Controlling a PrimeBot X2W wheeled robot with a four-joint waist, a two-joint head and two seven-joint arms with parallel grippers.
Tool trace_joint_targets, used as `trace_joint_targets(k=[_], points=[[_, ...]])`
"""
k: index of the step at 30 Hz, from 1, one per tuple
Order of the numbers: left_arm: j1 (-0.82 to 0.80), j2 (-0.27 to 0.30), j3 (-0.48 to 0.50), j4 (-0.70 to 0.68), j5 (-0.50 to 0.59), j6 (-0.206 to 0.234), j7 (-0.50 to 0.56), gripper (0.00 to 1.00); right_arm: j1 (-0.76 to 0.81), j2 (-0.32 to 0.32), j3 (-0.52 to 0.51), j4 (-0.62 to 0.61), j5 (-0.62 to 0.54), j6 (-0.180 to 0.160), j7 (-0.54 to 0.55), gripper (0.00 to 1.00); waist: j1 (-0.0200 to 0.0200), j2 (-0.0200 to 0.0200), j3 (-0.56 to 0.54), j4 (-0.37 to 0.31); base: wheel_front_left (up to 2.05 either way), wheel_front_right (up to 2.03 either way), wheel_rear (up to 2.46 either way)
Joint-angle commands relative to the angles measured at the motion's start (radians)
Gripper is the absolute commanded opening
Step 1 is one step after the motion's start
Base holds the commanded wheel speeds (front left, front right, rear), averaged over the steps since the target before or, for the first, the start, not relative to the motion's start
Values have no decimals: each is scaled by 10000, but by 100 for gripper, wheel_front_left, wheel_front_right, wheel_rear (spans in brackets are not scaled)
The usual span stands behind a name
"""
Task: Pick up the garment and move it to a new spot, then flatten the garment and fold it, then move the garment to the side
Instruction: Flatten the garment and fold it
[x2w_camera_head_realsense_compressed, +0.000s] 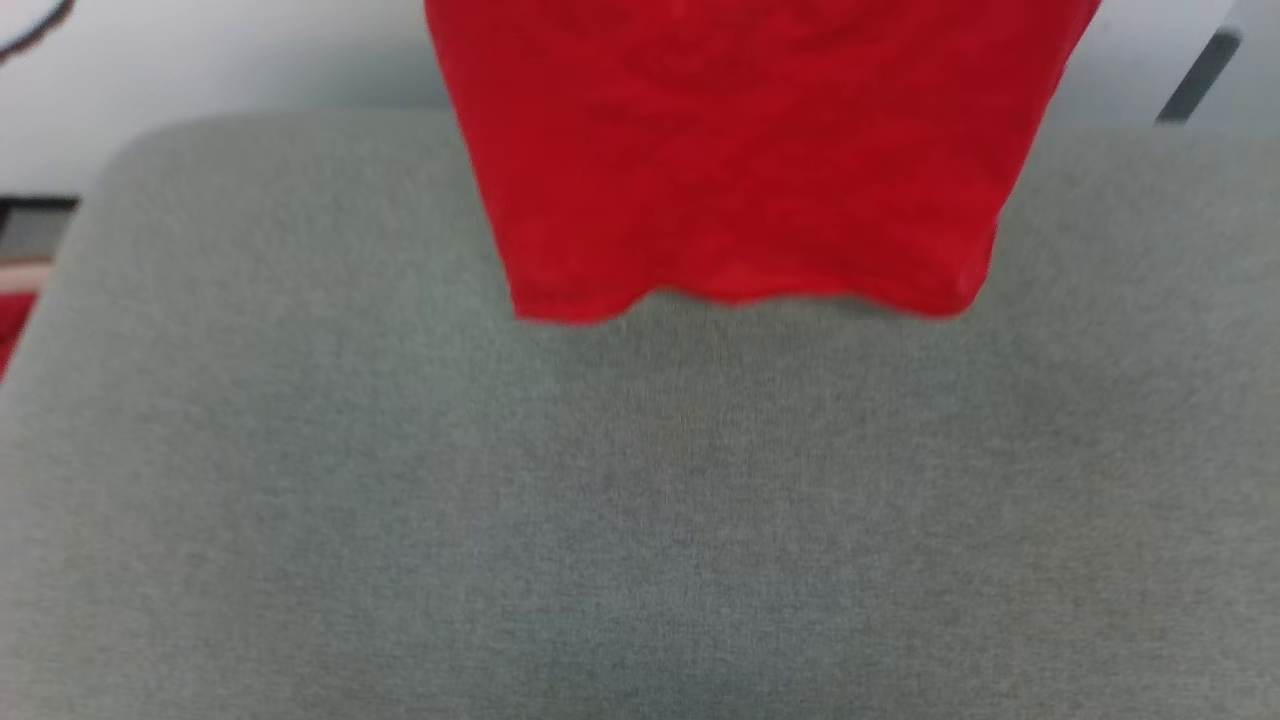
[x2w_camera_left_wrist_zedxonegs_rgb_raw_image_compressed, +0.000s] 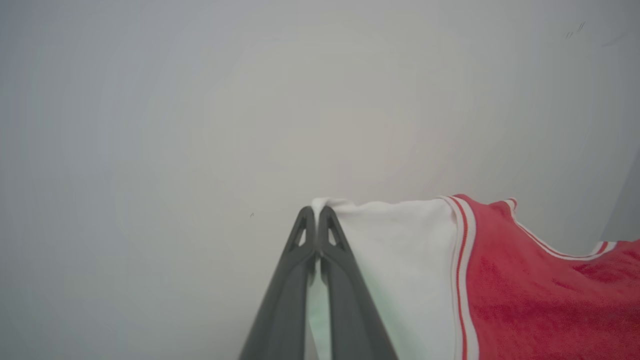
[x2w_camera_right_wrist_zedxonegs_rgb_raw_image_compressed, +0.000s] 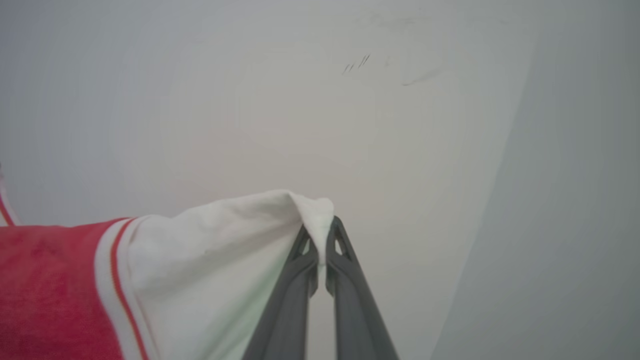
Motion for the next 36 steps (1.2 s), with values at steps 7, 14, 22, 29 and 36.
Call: trace_joint_targets(k=[7,14,22,29,36], points=[[-1525,-179,15,-59,515,2,-1450,0,-1676,-55,-648,522,-1325,-8,-1253,0,0,0,3232,-19,0,0,0],[-3049,-421,286,103,600,-72,-2563,0,-2878,-336,-1943,-523,-3632,-6,-1461,0,0,0,5177,460,0,0,0],[-3179,-648,571,-67,642,-246,-3058,0,-2341,255,-3134,-1705,-5468,-8,-1453,0,0,0,6636,897,0,0,0],[-2264,-787,940,-65,888,-272,-3086,0,-1446,863,-3154,-1524,-5878,-8,-1458,0,0,0,6787,1069,0,0,0],[-870,-1095,937,273,896,-335,-3079,0,-593,811,-2358,-1485,-4885,-8,-1457,0,0,0,5826,1248,0,0,0]])
